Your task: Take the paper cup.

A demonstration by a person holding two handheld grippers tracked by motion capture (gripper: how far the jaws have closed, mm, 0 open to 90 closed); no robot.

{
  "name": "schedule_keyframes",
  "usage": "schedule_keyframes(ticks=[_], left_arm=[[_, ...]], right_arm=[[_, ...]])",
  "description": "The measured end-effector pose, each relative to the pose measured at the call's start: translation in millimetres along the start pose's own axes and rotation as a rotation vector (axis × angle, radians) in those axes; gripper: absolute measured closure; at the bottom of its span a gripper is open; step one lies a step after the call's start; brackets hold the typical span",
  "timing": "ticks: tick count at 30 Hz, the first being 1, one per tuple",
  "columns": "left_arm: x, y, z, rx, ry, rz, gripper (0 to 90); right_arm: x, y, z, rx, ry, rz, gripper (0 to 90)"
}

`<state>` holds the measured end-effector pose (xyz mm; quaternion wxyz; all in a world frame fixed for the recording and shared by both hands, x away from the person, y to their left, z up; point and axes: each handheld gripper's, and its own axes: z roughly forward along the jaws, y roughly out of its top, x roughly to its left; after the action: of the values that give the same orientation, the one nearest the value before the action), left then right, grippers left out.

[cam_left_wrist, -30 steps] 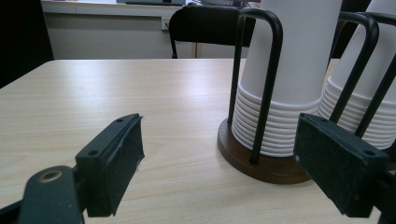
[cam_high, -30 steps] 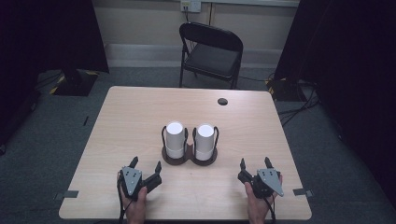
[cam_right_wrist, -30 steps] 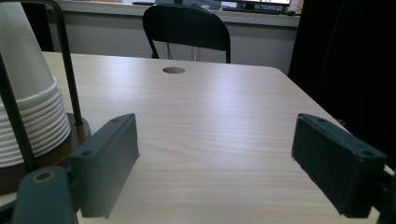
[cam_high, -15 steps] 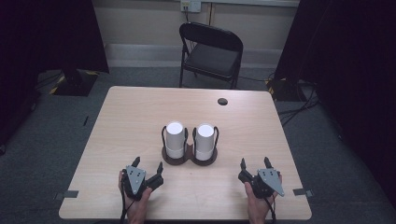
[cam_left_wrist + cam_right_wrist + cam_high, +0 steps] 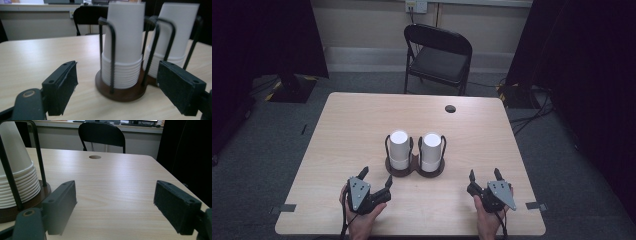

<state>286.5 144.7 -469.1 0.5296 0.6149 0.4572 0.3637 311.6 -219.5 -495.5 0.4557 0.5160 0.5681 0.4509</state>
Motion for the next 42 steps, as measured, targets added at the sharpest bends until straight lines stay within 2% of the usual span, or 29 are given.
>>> schedule_keyframes(ticks=[5, 9, 12, 15, 18, 19, 20, 21, 25, 27, 29, 35, 42], left_arm=[[-10.5, 11.5, 4.5, -0.005, -0.023, 0.022, 19.0], [-14.5, 16.0, 8.0, -0.011, -0.049, 0.016, 20.4], [-16.7, 21.6, 15.0, -0.012, -0.092, -0.005, 21.5], [-18.1, 26.6, 21.7, 0.002, -0.137, -0.011, 28.7], [-20.8, 30.8, 28.0, 0.007, -0.161, -0.022, 26.3], [-20.4, 32.3, 30.2, 0.012, -0.194, -0.03, 27.7], [-20.2, 33.4, 32.0, 0.011, -0.207, -0.043, 32.0], [-21.1, 34.0, 33.4, 0.0, -0.209, -0.049, 32.6], [-25.2, 38.2, 39.3, -0.011, -0.215, -0.011, 35.7], [-27.7, 40.1, 41.2, -0.028, -0.236, -0.013, 35.7], [-30.9, 42.0, 43.5, -0.033, -0.224, 0.0, 35.6], [-35.4, 47.8, 49.5, -0.055, -0.242, 0.003, 29.4], [-43.4, 55.6, 58.0, -0.041, -0.264, 0.043, 23.0]], right_arm=[[0.1, 0.0, 0.0, 0.0, -0.002, -0.002, 18.3], [0.3, 0.0, -0.1, 0.0, 0.002, -0.005, 18.8], [0.8, 0.0, -0.1, 0.0, 0.005, -0.008, 19.1], [0.9, -0.1, -0.2, -0.001, 0.006, -0.009, 19.2], [0.7, -0.1, -0.1, -0.001, 0.007, -0.009, 19.5], [0.6, 0.0, -0.2, -0.001, 0.007, -0.008, 19.5], [0.6, -0.1, -0.2, -0.001, 0.008, -0.008, 19.6], [0.5, -0.1, -0.2, -0.001, 0.008, -0.008, 19.6], [0.4, -0.1, -0.4, -0.001, 0.01, -0.007, 19.7], [0.3, -0.1, -0.4, -0.002, 0.011, -0.006, 19.7], [0.2, -0.1, -0.4, -0.003, 0.012, -0.005, 19.8], [0.3, -0.1, -0.4, -0.003, 0.013, -0.006, 19.9], [0.3, -0.2, -0.5, -0.004, 0.015, -0.006, 19.9]])
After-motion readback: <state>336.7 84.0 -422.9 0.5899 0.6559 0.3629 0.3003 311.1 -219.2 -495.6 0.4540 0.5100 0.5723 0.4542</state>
